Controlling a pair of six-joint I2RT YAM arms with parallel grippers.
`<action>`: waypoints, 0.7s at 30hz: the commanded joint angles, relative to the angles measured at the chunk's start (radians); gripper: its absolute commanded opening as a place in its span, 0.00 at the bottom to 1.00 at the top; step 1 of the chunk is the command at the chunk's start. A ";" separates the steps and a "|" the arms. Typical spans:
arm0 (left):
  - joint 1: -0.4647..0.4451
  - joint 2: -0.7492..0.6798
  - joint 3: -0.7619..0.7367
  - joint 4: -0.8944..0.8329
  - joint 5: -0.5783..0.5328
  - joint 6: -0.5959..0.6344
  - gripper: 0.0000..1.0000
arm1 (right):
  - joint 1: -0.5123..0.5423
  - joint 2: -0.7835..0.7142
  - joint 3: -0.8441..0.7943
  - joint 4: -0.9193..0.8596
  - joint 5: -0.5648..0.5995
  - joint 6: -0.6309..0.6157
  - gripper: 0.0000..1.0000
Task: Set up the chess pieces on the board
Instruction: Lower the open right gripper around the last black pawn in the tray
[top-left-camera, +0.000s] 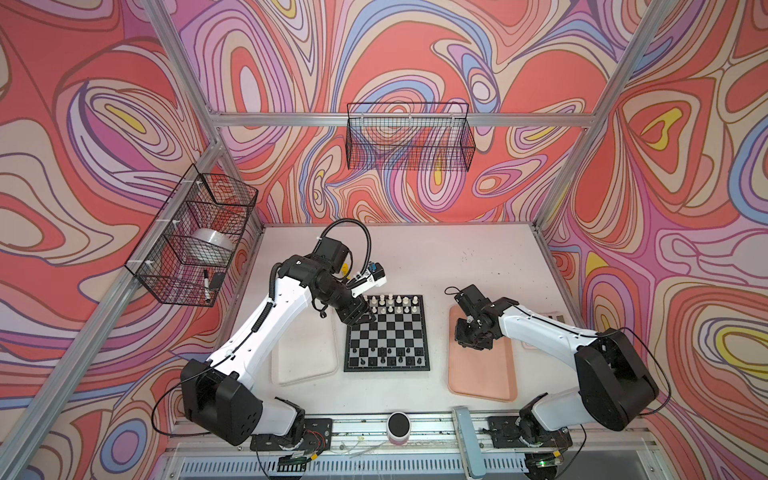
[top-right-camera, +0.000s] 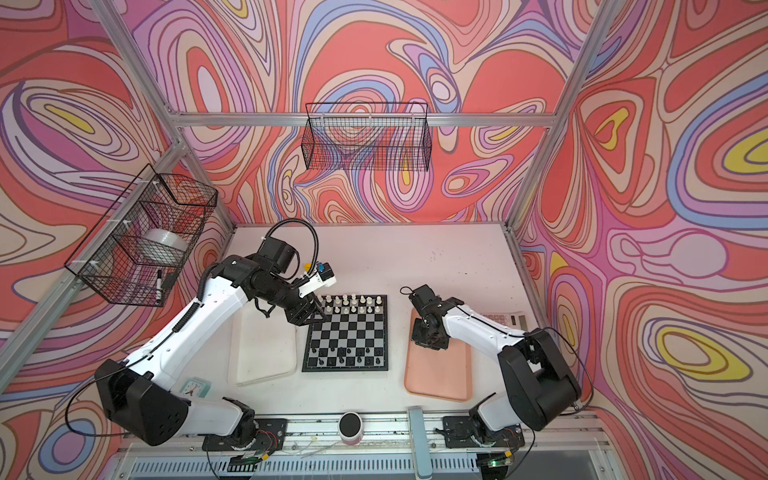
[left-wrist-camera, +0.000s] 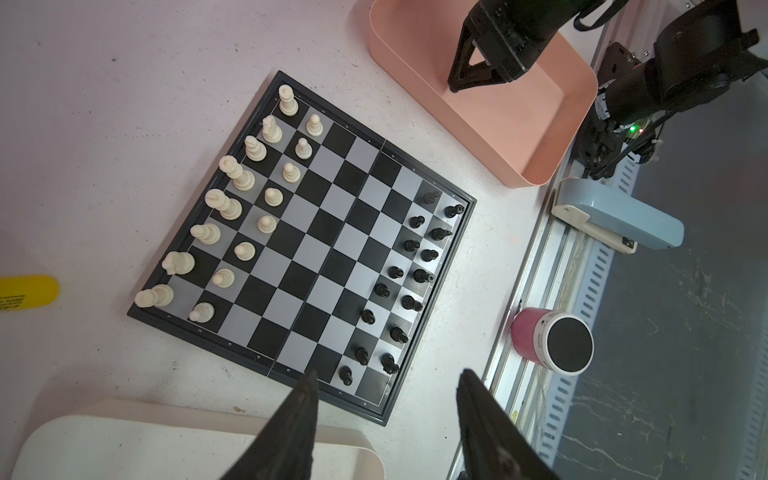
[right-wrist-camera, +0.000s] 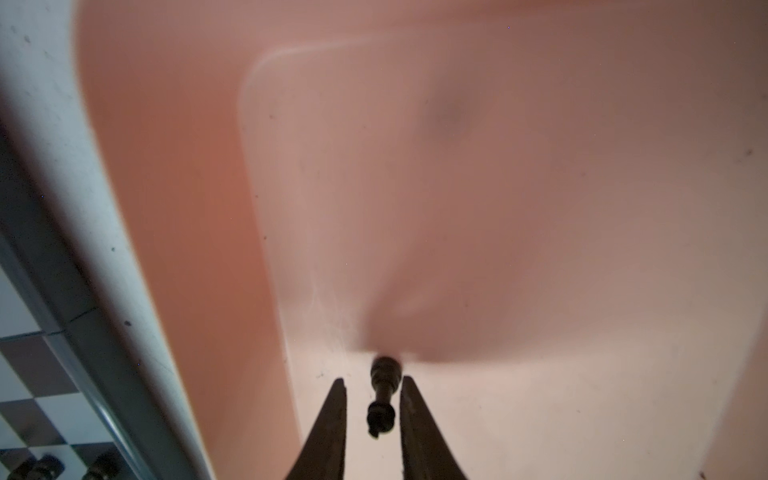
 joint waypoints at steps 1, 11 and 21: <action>-0.005 0.000 -0.002 -0.010 0.016 -0.007 0.55 | -0.008 0.012 -0.012 0.002 0.004 -0.012 0.21; -0.005 -0.011 -0.016 -0.004 0.011 -0.008 0.55 | -0.006 0.007 0.007 -0.030 0.017 -0.023 0.14; -0.005 -0.023 -0.027 0.005 0.000 -0.011 0.55 | -0.008 0.004 0.014 -0.042 0.021 -0.032 0.10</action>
